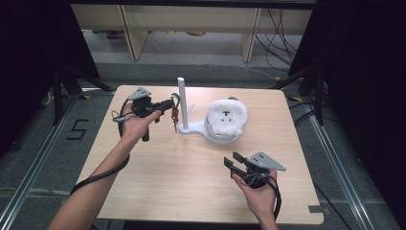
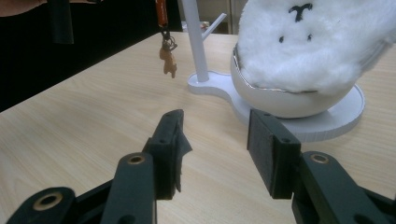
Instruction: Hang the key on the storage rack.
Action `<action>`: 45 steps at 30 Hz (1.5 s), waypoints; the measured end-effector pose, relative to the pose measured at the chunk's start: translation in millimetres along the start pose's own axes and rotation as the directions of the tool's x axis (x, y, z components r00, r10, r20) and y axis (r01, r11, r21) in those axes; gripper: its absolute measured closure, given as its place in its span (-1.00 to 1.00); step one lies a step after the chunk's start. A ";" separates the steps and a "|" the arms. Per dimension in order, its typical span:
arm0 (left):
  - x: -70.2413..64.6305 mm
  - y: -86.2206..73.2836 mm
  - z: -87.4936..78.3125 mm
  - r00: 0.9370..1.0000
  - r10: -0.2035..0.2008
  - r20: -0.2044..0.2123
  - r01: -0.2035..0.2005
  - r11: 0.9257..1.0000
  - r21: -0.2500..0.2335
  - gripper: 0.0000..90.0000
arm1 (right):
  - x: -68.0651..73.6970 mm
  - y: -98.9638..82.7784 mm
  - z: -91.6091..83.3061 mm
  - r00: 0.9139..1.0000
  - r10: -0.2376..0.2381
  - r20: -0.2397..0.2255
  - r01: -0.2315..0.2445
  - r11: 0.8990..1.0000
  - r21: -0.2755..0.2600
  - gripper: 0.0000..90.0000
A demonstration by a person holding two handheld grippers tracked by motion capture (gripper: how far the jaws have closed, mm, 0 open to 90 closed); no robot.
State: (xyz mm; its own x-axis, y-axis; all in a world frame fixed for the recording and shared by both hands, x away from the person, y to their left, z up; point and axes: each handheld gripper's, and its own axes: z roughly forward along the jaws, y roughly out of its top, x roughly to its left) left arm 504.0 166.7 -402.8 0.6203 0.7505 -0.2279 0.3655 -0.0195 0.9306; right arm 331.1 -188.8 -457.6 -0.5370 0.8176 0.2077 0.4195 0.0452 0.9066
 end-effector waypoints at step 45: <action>-4.0 -166.3 -117.2 0.963 0.102 -0.250 -0.114 0.993 -0.036 -0.16 | -37.7 -29.8 12.3 0.995 0.019 0.093 -0.026 0.997 0.074 0.11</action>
State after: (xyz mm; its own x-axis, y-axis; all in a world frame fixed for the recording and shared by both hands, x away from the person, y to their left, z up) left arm 359.4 244.4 -523.1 0.4613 0.8856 -0.0534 0.2672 -0.0813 0.9602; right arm 347.9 -213.9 -496.9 -0.4583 0.8683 0.1899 0.4867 0.0664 0.8710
